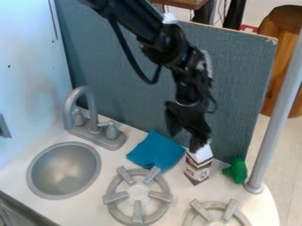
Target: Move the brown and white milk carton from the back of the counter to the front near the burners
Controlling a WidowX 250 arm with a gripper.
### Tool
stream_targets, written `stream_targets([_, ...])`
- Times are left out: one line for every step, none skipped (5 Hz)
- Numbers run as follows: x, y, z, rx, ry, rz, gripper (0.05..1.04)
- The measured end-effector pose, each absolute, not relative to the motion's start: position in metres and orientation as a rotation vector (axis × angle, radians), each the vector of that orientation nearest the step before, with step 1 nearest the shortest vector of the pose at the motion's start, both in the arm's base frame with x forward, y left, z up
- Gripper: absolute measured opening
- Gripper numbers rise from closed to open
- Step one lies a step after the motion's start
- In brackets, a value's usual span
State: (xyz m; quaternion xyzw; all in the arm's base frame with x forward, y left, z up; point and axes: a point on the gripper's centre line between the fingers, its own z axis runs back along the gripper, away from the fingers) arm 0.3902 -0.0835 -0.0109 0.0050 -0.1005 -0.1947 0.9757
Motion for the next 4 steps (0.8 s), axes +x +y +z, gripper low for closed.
stream_targets([0.399,-0.099,-0.015,0.012,-0.225,-0.412,1.009])
stream_targets([0.413,-0.100,-0.027,0.036,-0.229,-0.407,1.009])
stream_targets([0.429,-0.100,-0.036,0.069,-0.232,-0.431,1.009])
stream_targets([0.439,-0.100,-0.038,0.081,-0.235,-0.417,1.009])
